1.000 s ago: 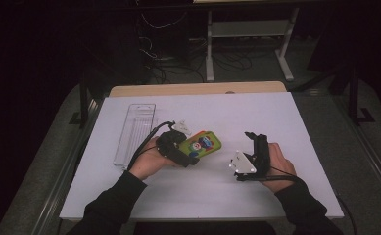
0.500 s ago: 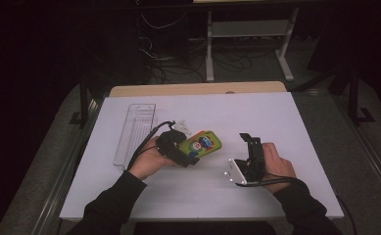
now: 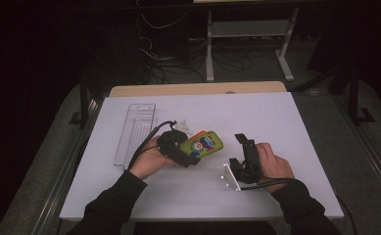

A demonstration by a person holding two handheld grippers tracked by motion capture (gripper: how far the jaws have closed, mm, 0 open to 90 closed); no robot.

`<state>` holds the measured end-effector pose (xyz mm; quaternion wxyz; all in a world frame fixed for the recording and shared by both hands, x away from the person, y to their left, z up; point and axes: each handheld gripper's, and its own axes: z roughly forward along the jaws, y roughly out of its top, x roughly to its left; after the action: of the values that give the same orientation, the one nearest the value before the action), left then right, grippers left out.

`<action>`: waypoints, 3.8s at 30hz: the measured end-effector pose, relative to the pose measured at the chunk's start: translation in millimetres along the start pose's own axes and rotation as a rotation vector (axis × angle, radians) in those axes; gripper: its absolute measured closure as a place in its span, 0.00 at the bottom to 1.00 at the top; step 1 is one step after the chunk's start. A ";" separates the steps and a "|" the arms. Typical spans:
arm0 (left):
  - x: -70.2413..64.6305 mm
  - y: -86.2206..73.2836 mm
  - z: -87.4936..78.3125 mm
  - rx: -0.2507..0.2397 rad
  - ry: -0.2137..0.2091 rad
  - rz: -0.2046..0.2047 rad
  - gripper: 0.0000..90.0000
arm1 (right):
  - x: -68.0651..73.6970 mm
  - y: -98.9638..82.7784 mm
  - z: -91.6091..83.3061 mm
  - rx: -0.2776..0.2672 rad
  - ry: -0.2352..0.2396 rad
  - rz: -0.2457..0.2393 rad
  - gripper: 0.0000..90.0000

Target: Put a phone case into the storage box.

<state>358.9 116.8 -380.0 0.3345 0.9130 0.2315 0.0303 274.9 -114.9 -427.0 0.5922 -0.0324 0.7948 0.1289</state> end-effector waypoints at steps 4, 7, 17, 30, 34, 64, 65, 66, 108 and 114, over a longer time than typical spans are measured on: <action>-1.0 0.8 0.4 0.001 0.000 0.009 0.18 | 2.0 3.2 -0.5 -0.020 -0.022 -0.025 0.05; -1.2 2.2 0.7 0.011 -0.006 0.014 0.18 | 2.6 6.8 0.3 -0.038 -0.037 -0.046 0.08; -2.3 5.4 1.2 0.016 -0.007 0.034 0.18 | 11.8 27.5 5.6 -0.096 -0.093 -0.097 0.25; -5.9 6.4 4.8 0.020 -0.006 0.048 0.18 | 17.4 42.7 13.6 -0.110 -0.060 -0.125 0.55; -5.9 6.3 5.7 0.029 -0.009 0.049 0.18 | 17.7 44.3 14.1 -0.120 -0.058 -0.121 0.66; -0.8 -0.7 -5.8 -0.020 -0.026 0.038 0.00 | 21.0 45.1 16.8 -0.092 -0.025 -0.117 0.84; -0.5 -1.3 -6.4 -0.037 -0.030 0.032 0.00 | 21.6 44.2 17.6 -0.092 -0.034 -0.109 0.84; 0.9 -1.5 -8.7 -0.027 -0.027 0.042 0.00 | 21.8 43.5 18.5 -0.091 -0.033 -0.099 0.84; 17.9 -8.8 -26.5 -0.059 0.037 0.003 0.00 | -35.6 -18.3 40.7 -0.056 0.461 1.114 0.84; 17.3 -9.1 -23.5 -0.083 0.041 -0.032 0.00 | -37.3 -26.5 42.5 -0.086 0.526 1.268 0.84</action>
<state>365.7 144.6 -369.3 0.3675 0.8937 0.2516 0.0533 331.0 -133.9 -407.2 0.1880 0.3851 0.7717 0.4698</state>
